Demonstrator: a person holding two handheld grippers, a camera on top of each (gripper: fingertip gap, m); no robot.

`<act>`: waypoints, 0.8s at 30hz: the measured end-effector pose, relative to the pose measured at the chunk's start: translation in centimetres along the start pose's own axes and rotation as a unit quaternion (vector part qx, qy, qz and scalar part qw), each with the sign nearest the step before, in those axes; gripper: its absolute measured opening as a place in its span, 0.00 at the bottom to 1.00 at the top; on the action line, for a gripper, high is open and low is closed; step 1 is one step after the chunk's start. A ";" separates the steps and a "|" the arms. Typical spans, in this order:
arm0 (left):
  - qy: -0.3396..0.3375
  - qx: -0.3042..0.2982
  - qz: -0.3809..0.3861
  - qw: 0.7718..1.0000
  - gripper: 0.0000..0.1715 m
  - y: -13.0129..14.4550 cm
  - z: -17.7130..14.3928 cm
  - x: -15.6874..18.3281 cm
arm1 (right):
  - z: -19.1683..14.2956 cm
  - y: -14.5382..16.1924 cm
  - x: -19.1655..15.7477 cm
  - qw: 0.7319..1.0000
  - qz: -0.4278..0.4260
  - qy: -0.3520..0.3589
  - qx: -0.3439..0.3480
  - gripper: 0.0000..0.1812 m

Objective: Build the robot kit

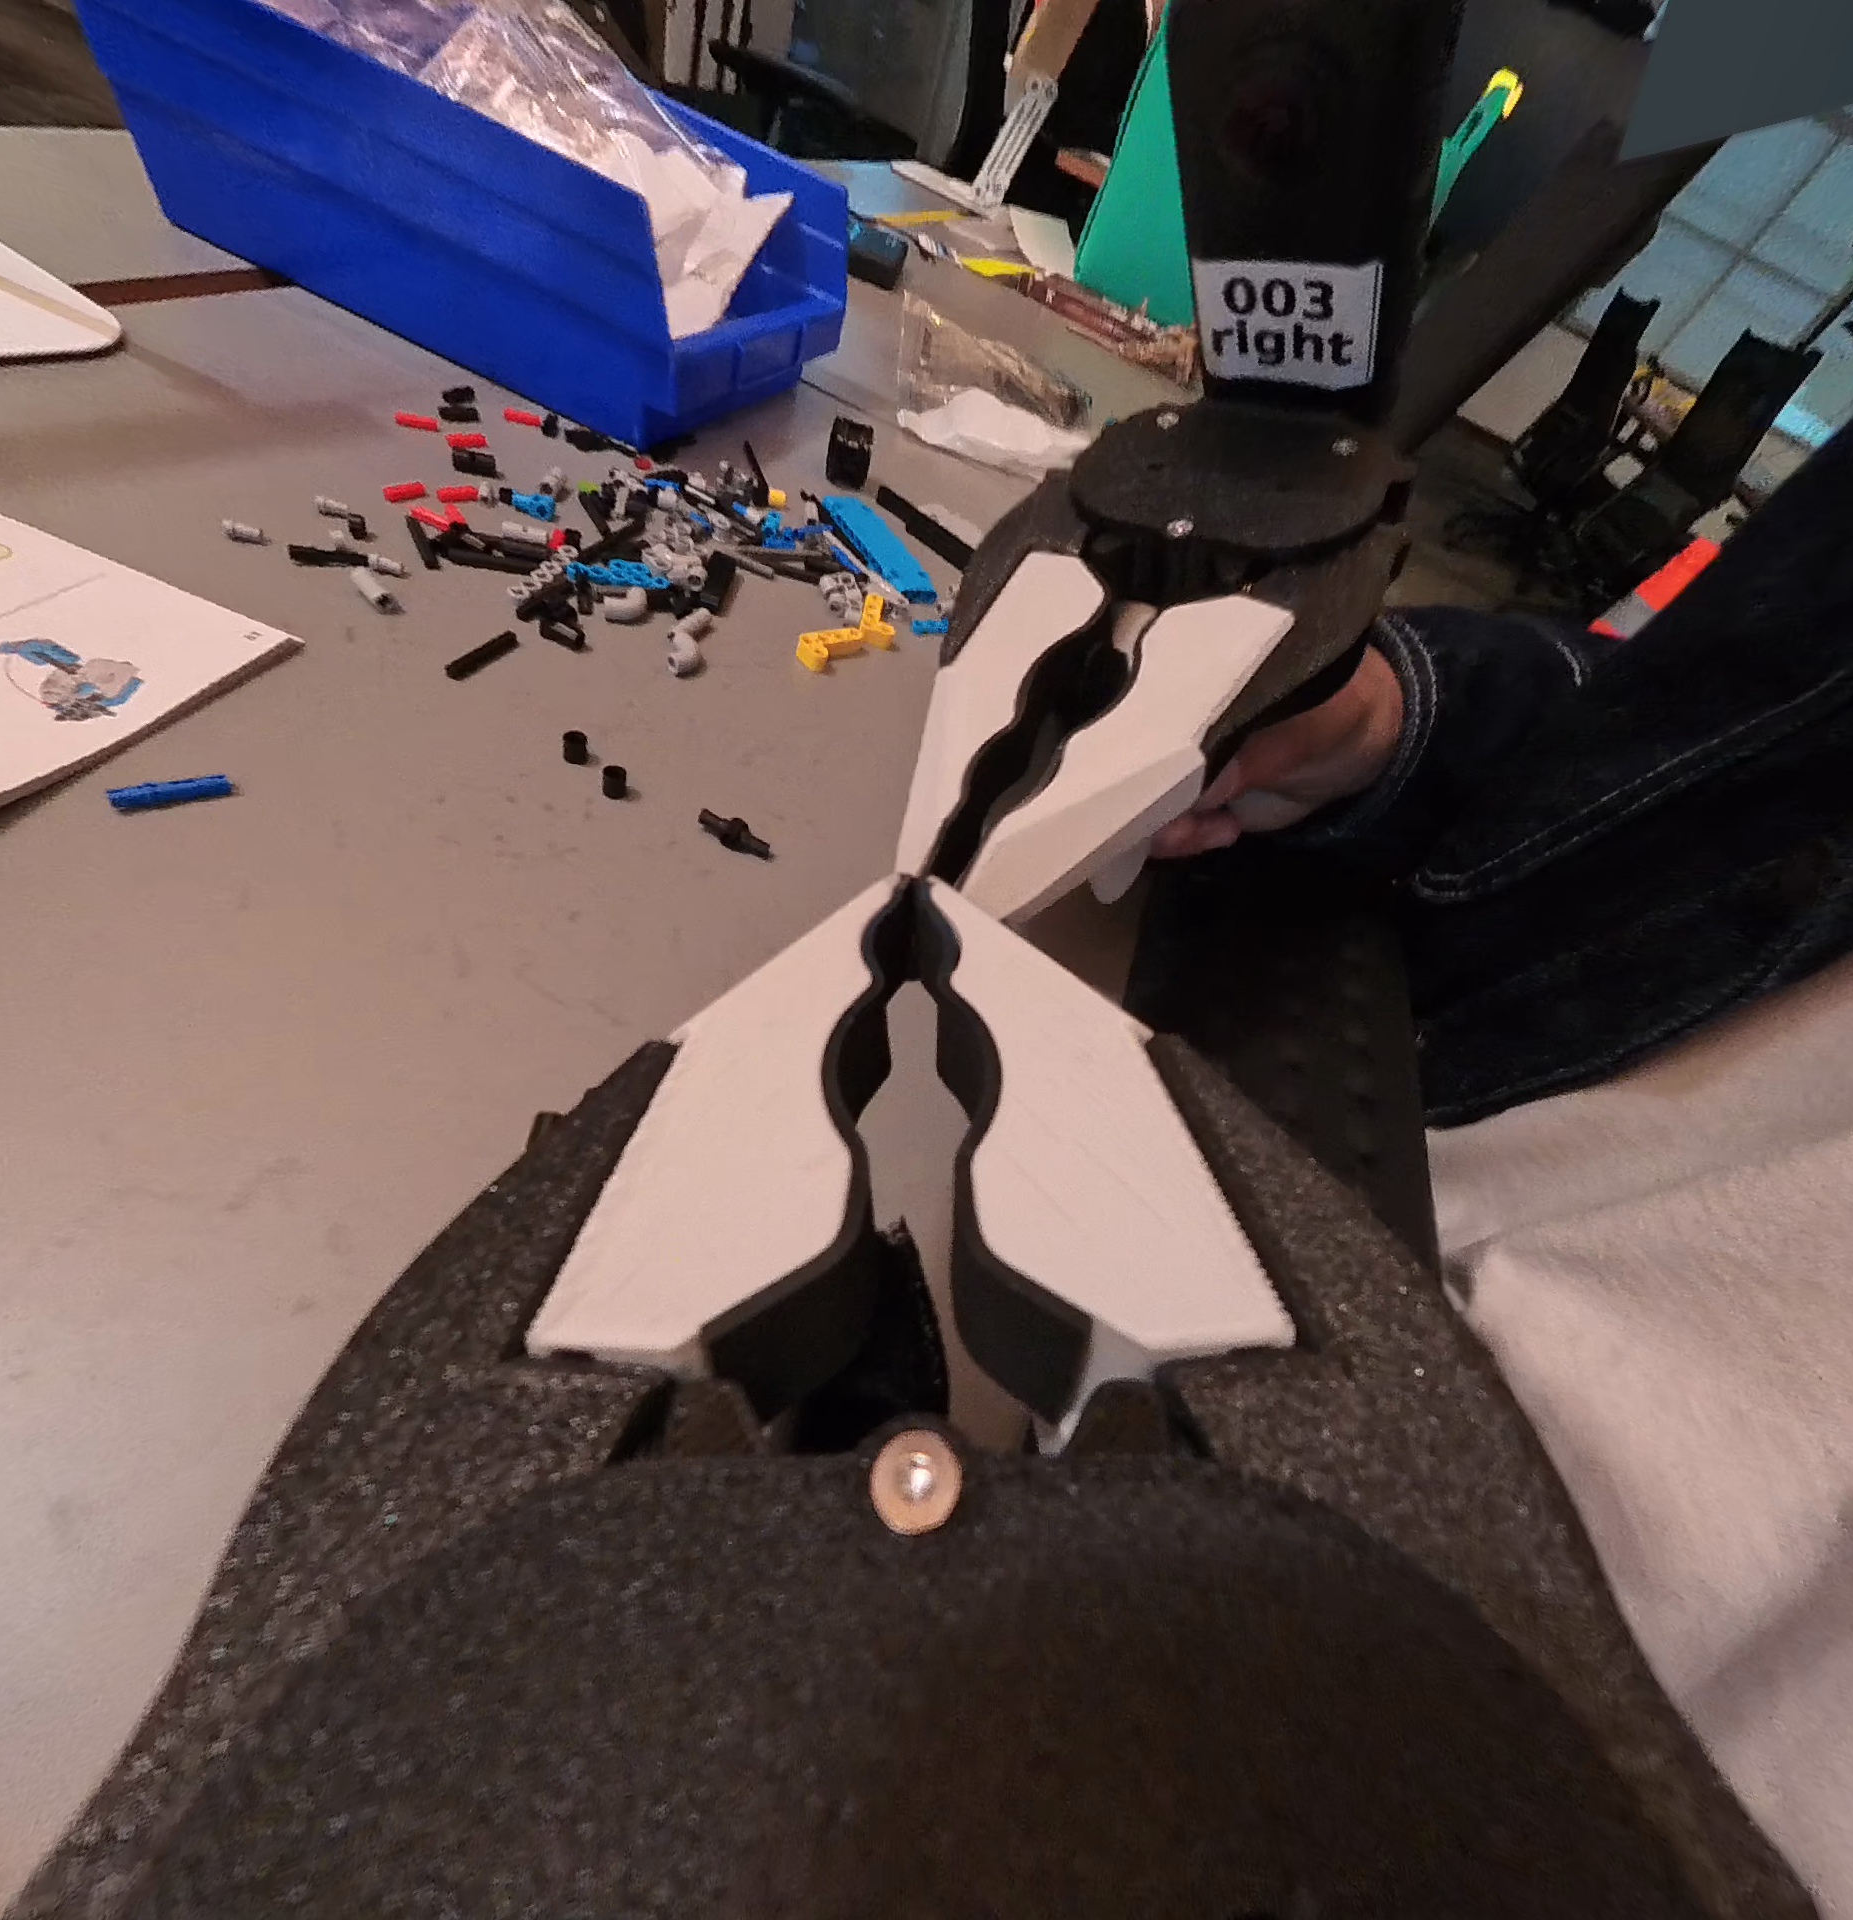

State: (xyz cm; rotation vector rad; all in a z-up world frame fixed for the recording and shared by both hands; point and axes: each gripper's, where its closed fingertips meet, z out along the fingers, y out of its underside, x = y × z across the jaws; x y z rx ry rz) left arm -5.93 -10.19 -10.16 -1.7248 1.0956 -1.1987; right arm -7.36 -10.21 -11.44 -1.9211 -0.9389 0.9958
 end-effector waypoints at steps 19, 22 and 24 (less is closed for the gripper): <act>-0.100 -0.084 0.129 0.983 0.00 2.6 1.1 -1.3 | 0.4 2.0 1.1 0.997 -0.026 0.052 -0.047 0.02; -0.107 -0.104 0.140 0.979 0.00 3.3 1.4 -1.4 | 0.6 2.7 1.4 0.995 -0.033 0.063 -0.071 0.02; -0.100 -0.112 0.136 0.979 0.00 3.7 1.5 -1.4 | 0.6 3.2 1.4 0.993 -0.043 0.068 -0.087 0.02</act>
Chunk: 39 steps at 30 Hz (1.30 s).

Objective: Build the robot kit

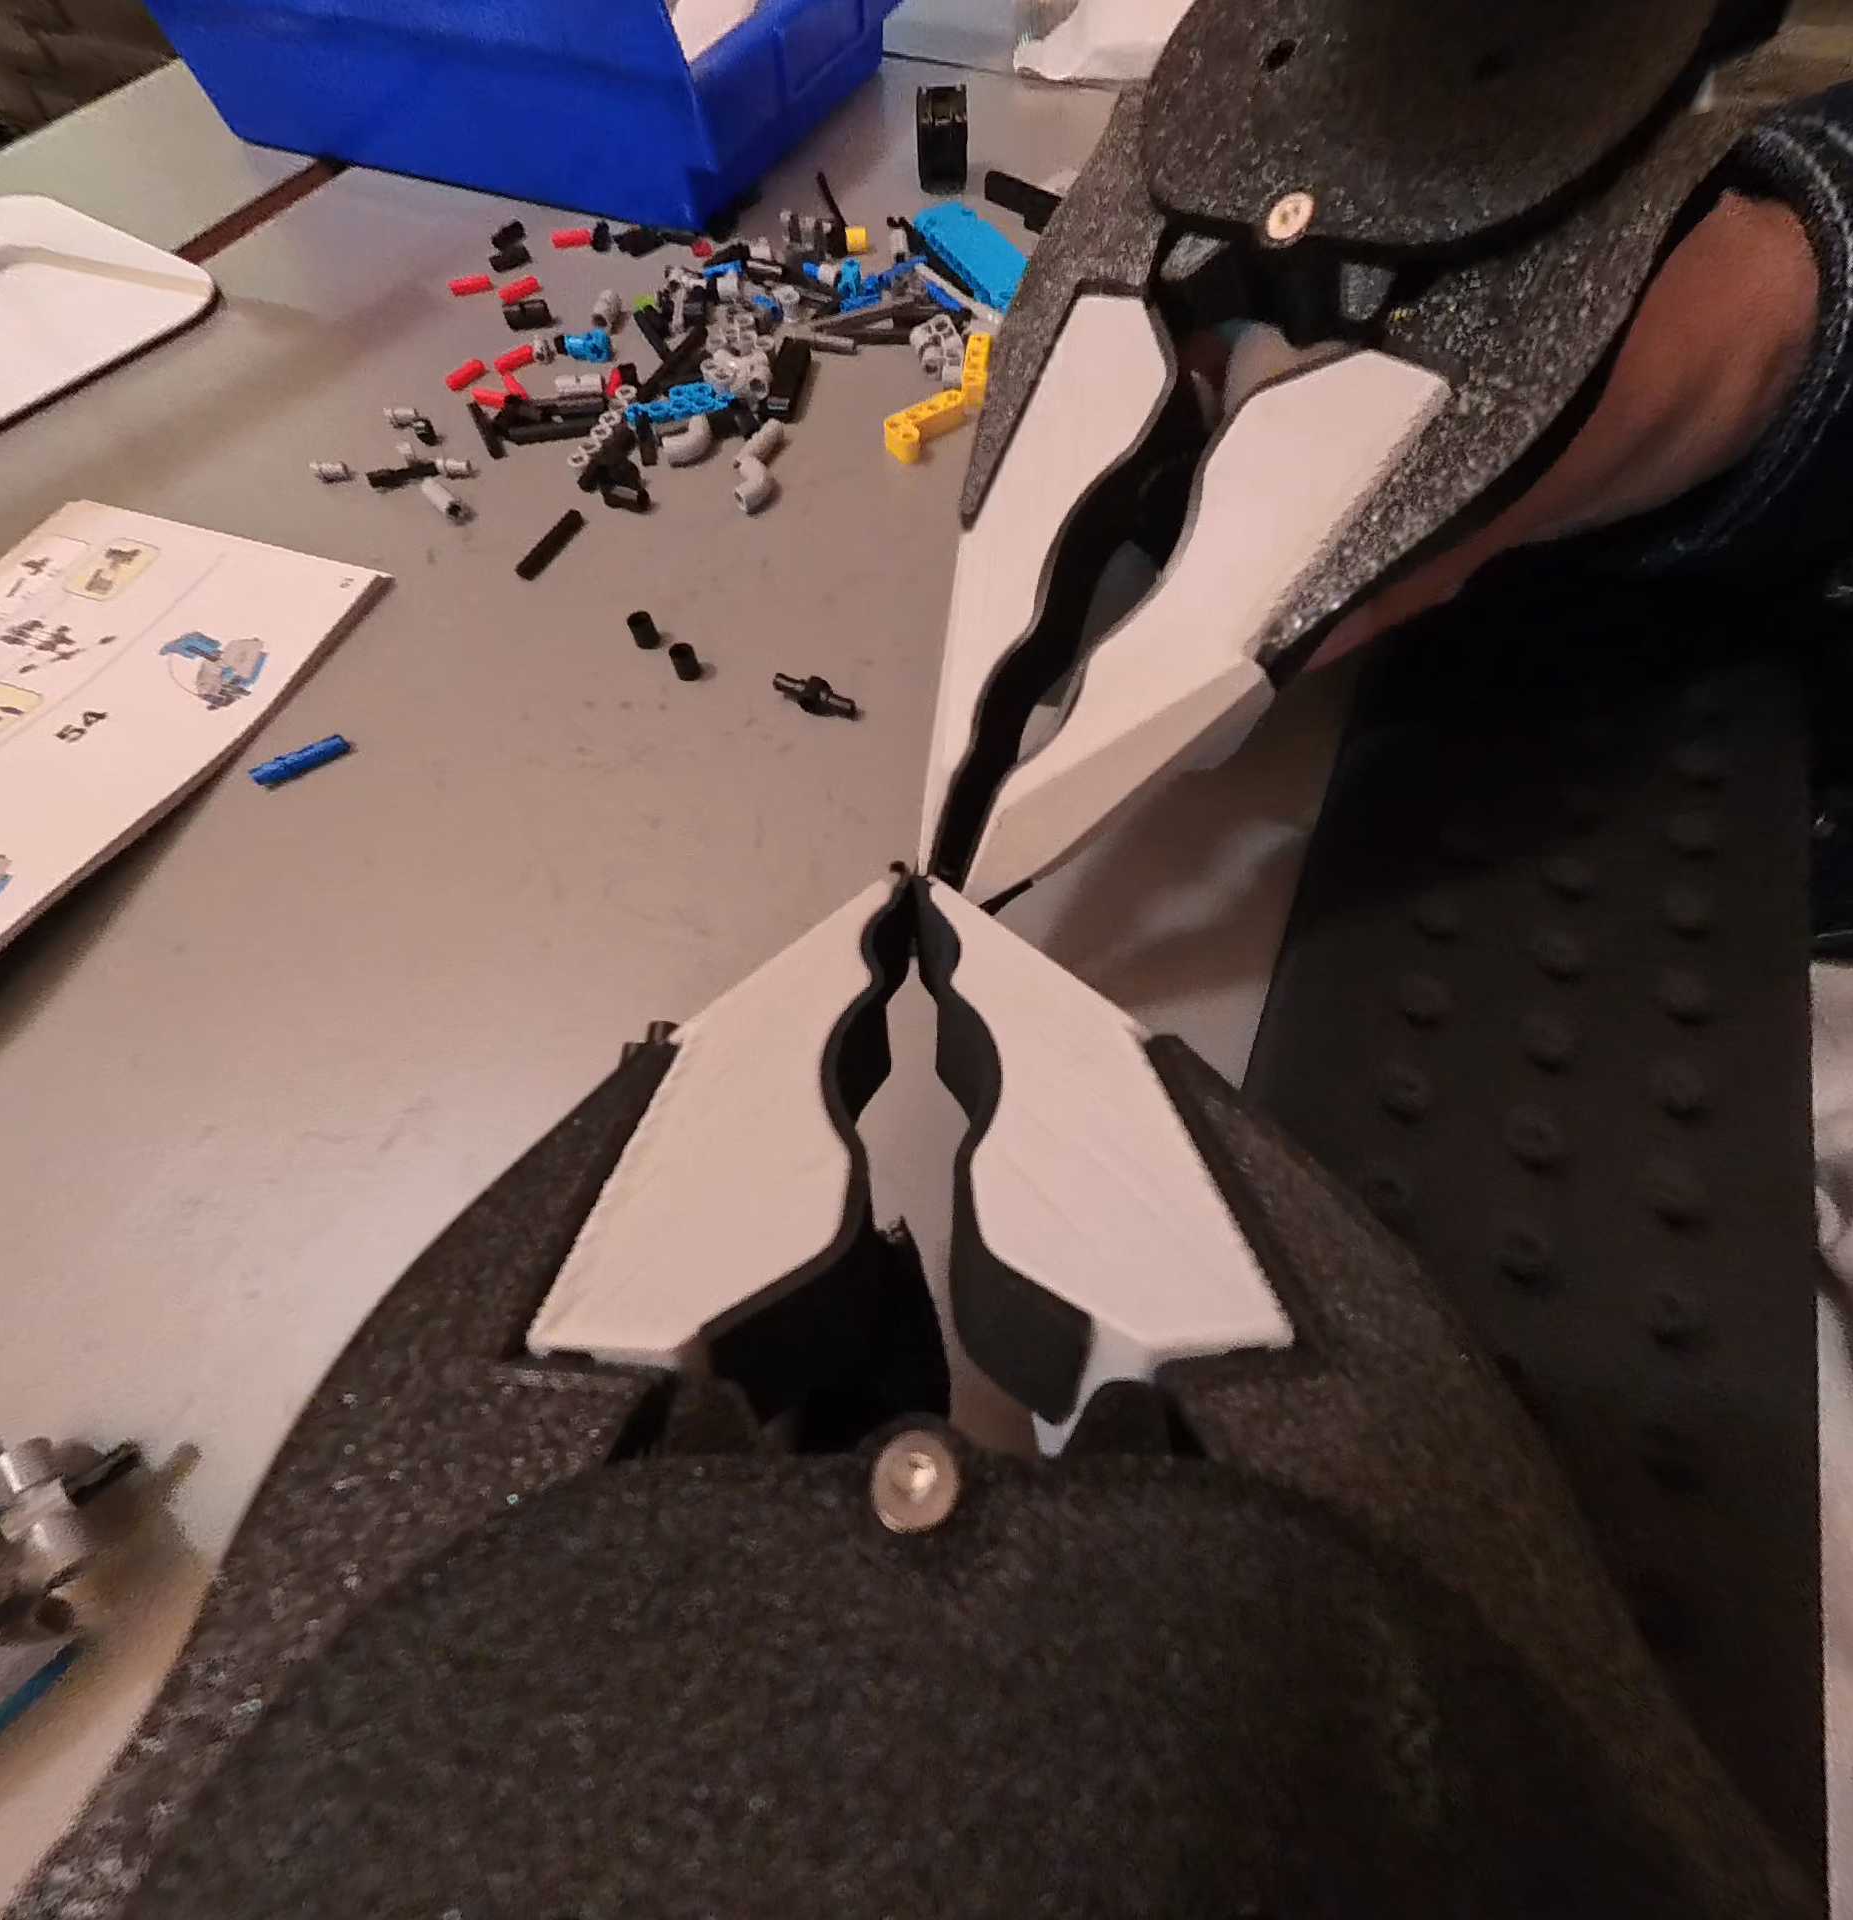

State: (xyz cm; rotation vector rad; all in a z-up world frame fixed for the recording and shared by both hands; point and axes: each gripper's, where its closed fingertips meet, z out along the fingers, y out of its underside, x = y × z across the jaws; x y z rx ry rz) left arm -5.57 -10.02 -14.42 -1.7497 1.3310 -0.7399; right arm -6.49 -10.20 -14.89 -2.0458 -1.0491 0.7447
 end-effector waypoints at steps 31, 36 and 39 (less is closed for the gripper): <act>0.028 -0.101 0.020 0.994 0.20 2.8 2.6 -0.8 | 0.4 2.1 2.3 0.997 -0.046 0.050 -0.031 0.02; 0.045 -0.107 0.055 0.992 0.15 2.7 3.3 -0.4 | 0.6 2.4 2.5 0.997 -0.056 0.040 -0.046 0.02; 0.046 -0.104 0.051 0.992 0.13 2.7 3.4 -0.4 | 0.6 2.5 2.5 0.995 -0.065 0.037 -0.069 0.02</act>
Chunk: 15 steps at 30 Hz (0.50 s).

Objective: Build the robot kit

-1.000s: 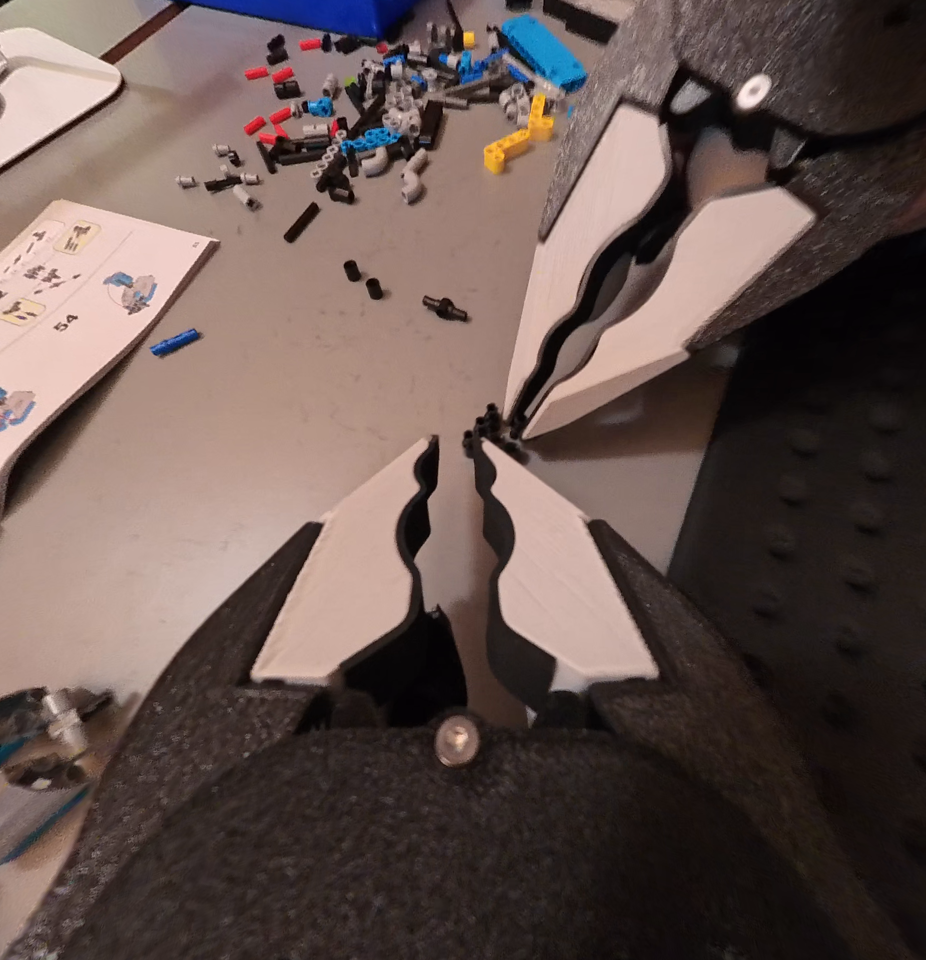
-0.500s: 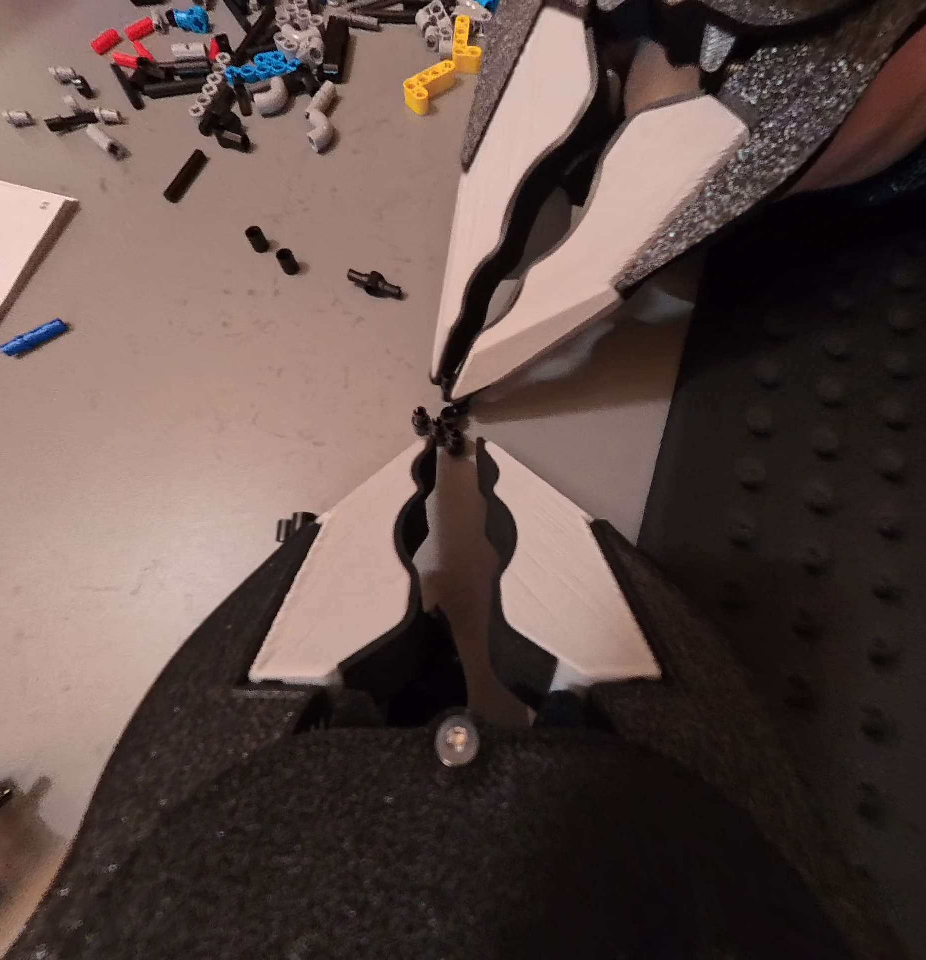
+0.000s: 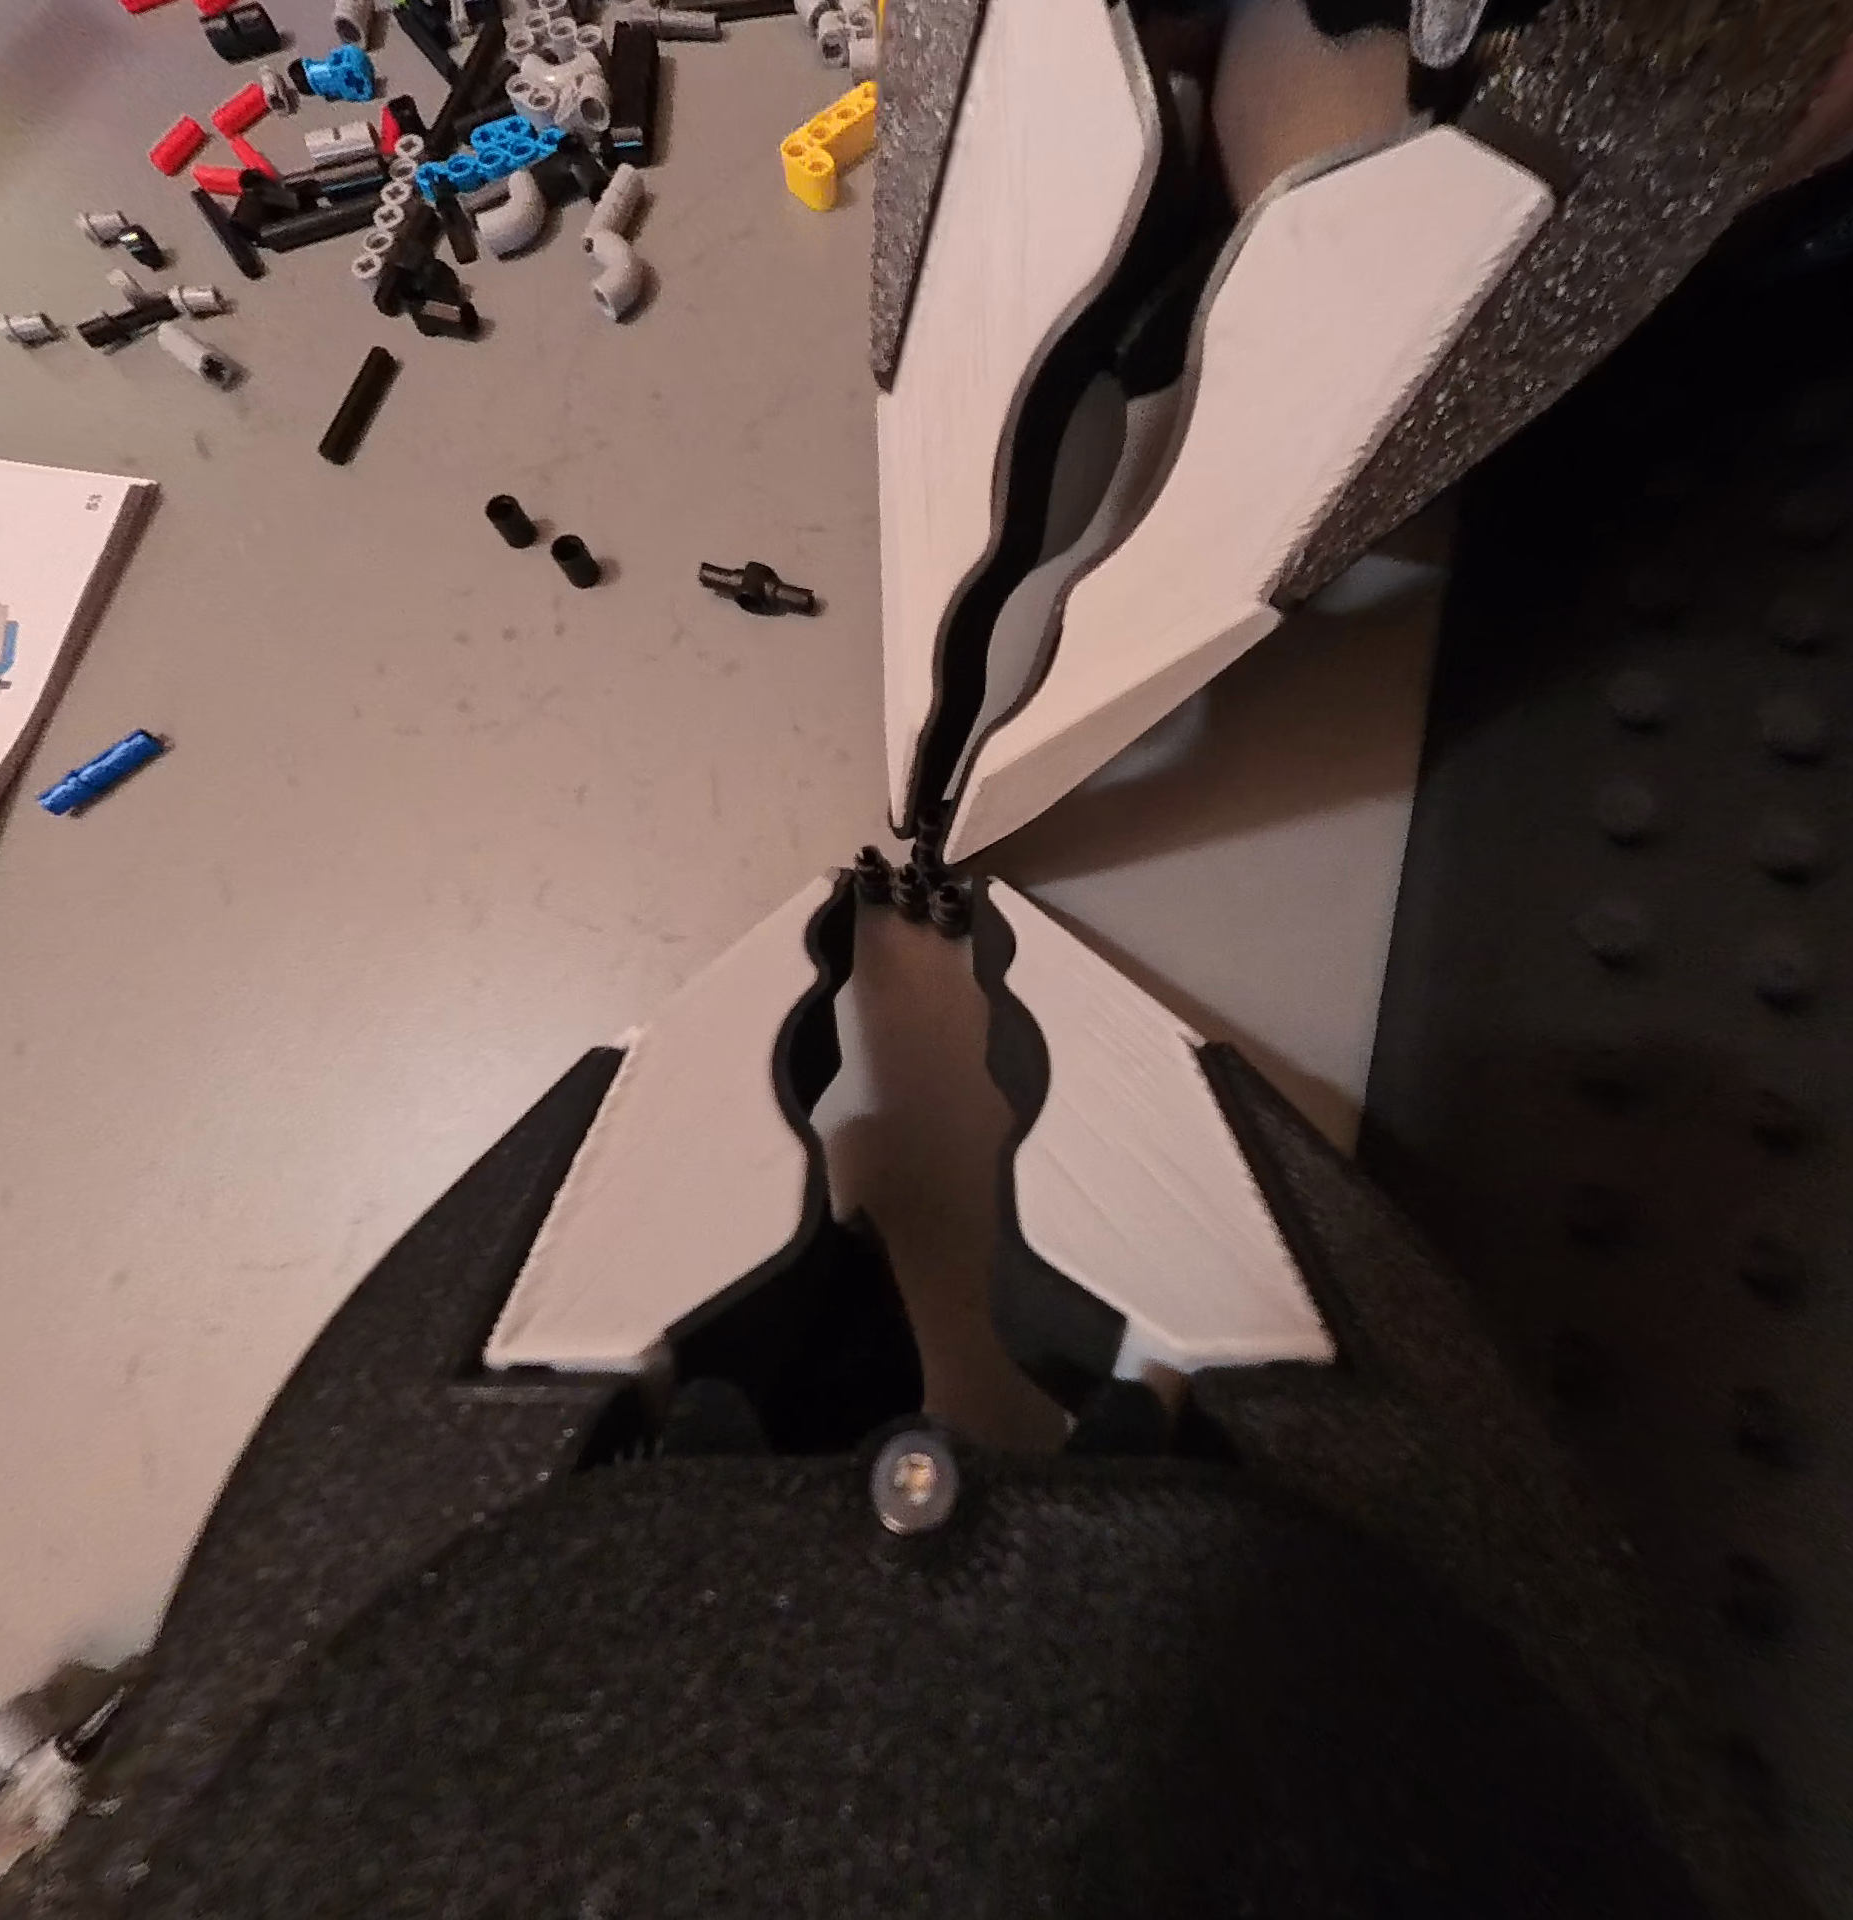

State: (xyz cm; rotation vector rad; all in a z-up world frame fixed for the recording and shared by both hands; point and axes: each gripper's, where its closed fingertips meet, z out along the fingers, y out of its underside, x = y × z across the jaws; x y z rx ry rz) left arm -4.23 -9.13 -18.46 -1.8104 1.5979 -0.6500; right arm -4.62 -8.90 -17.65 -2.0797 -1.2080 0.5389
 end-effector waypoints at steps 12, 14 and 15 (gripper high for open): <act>-0.002 0.001 -0.001 1.000 0.13 0.0 0.0 0.0 | 0.4 0.4 -0.2 0.992 -0.050 -0.016 -0.113 0.02; -0.004 0.002 -0.002 1.000 0.13 0.0 0.0 -0.1 | 0.5 0.4 -0.2 0.990 -0.057 -0.020 -0.126 0.02; -0.004 0.002 -0.003 1.000 0.13 0.0 0.0 -0.1 | 0.6 0.4 -0.2 0.990 -0.054 -0.022 -0.128 0.02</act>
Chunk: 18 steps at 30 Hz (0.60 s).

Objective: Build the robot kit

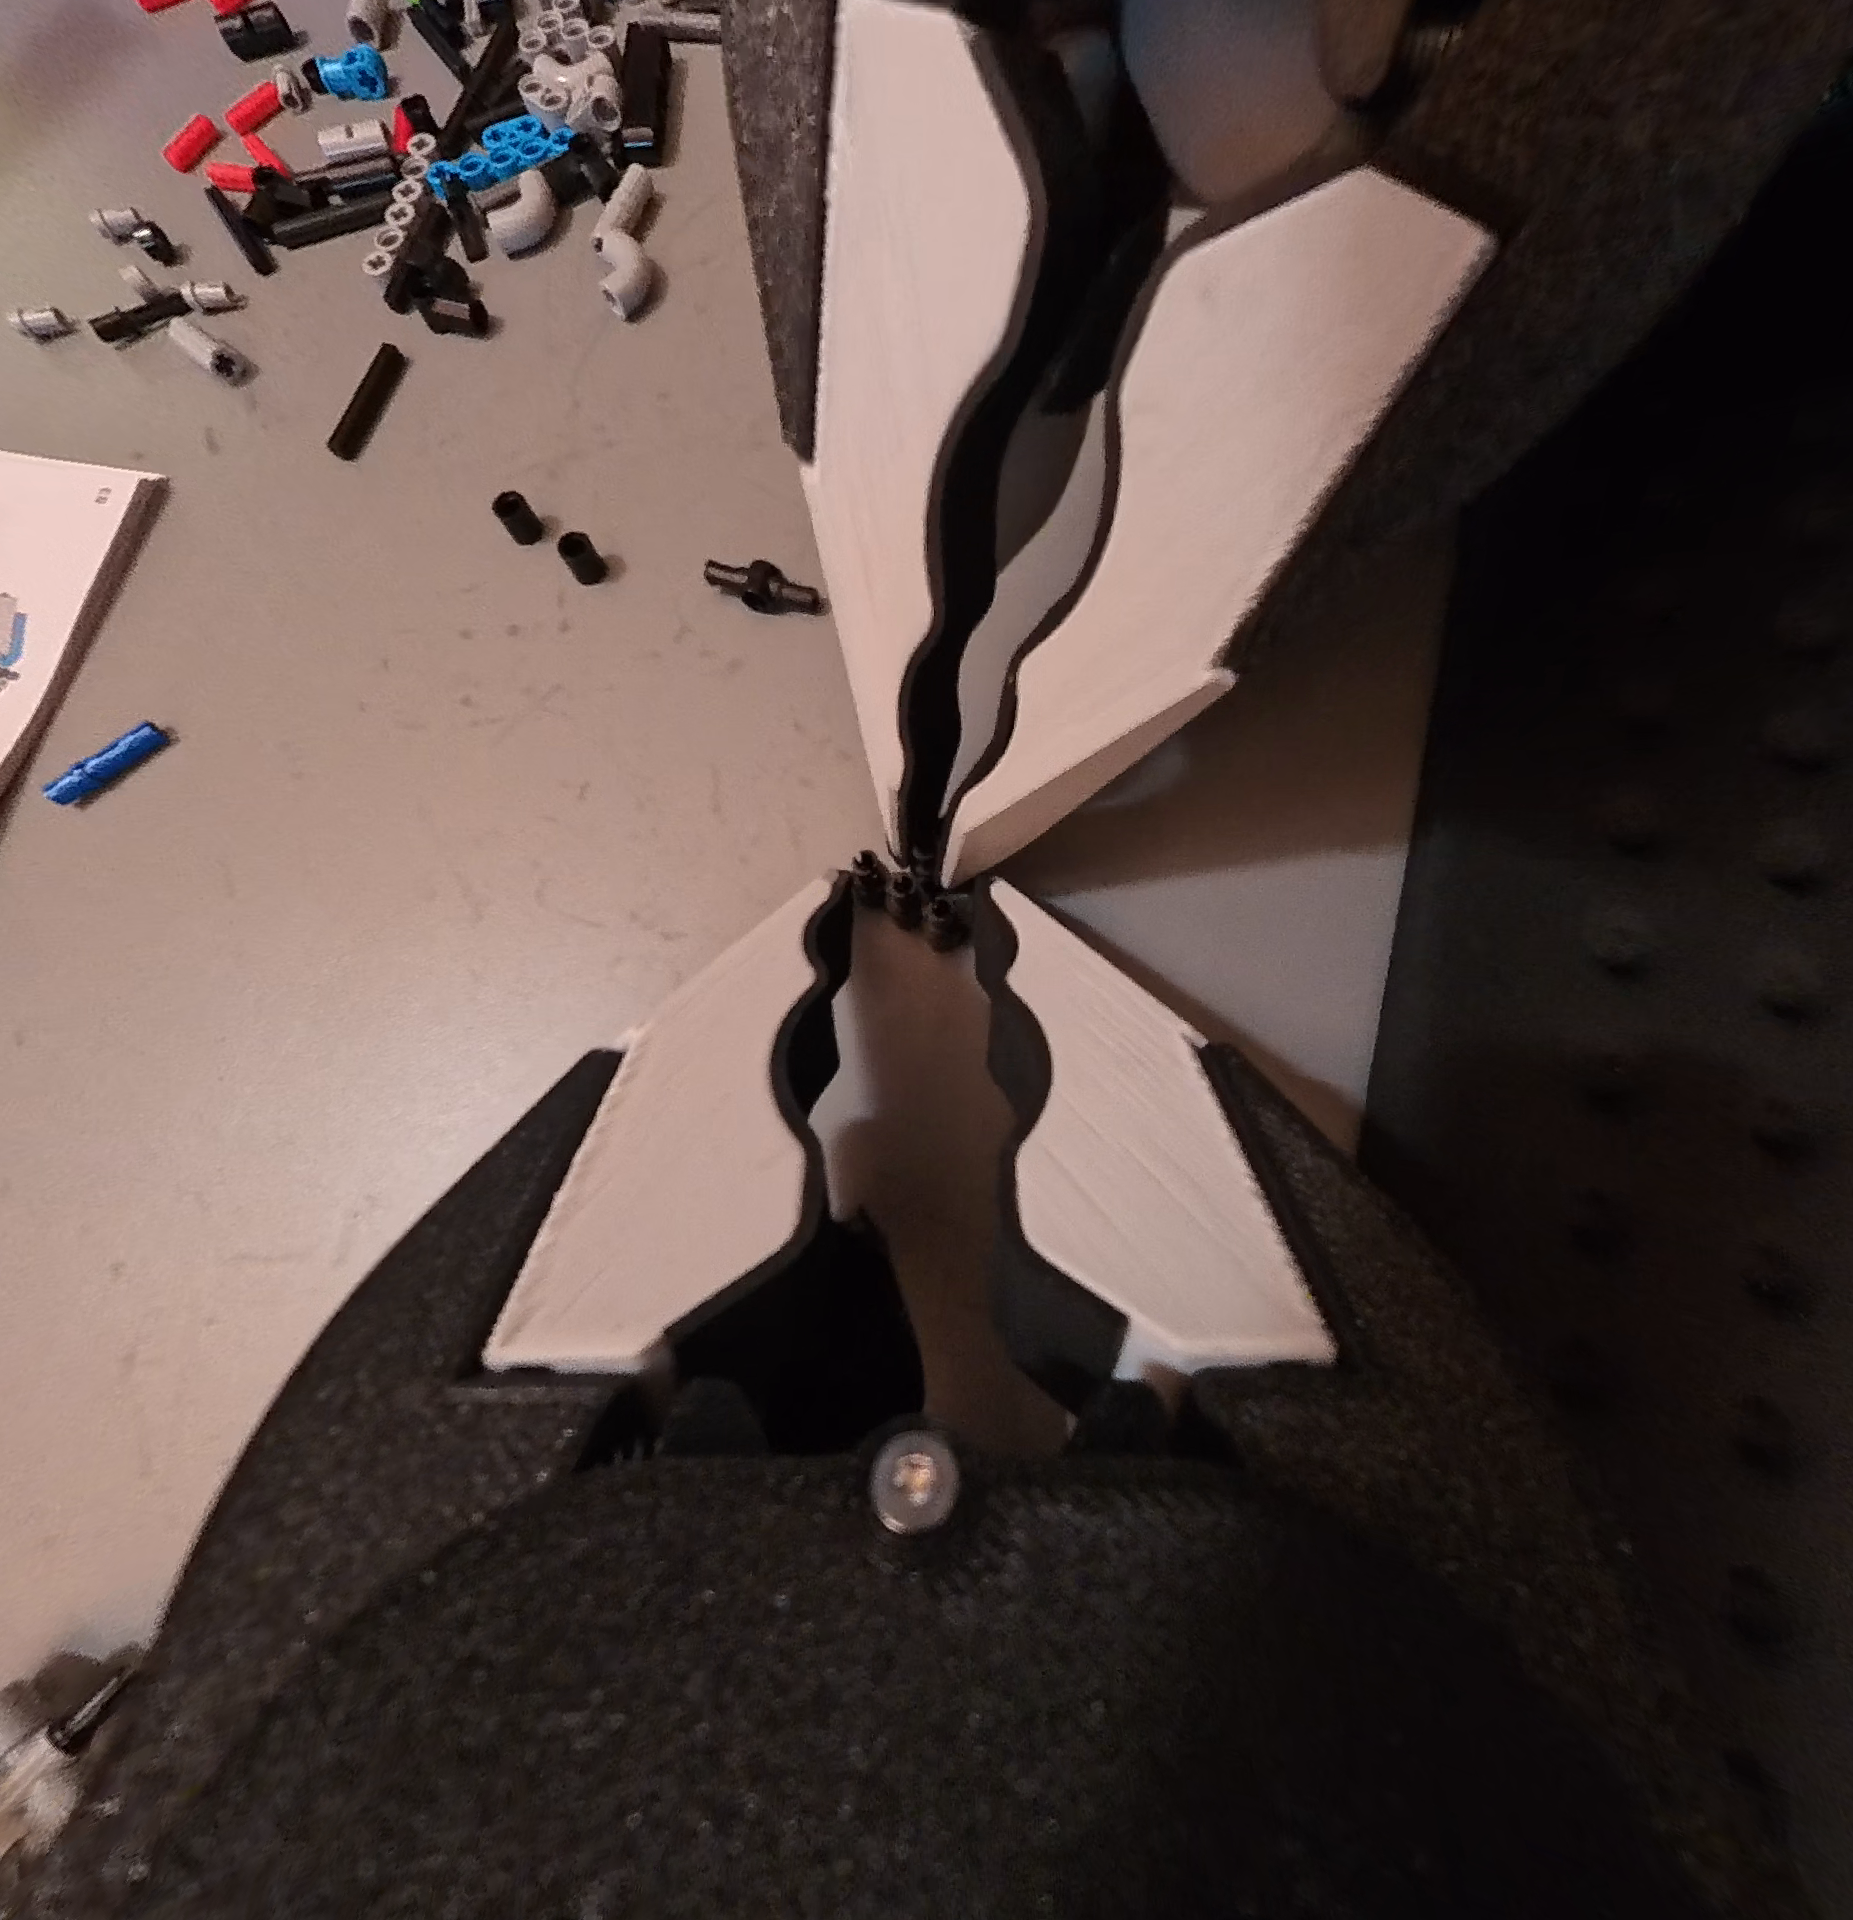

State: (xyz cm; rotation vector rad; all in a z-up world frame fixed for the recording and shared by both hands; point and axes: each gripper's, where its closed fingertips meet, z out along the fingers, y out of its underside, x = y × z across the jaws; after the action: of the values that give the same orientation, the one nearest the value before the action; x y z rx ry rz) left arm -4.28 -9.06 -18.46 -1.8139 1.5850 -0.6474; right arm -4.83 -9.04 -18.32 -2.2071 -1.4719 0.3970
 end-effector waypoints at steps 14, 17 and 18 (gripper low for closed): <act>-0.017 0.003 -0.018 1.000 0.07 0.2 -0.5 -0.5 | -1.6 0.3 1.4 0.991 0.025 0.055 0.116 0.12; -0.001 0.039 -0.050 0.998 0.06 -0.8 -1.5 -0.4 | -1.4 0.0 1.0 0.991 0.026 0.051 0.120 0.16; 0.019 0.061 -0.079 0.995 0.06 -1.2 -2.0 -0.3 | -1.9 -0.7 0.8 0.988 0.014 0.053 0.143 0.17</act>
State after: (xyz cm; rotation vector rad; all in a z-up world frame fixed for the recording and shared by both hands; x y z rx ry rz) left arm -4.93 -8.96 -16.19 -1.8585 1.4033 -0.8363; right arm -4.12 -8.49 -16.33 -1.9908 -1.2431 0.4611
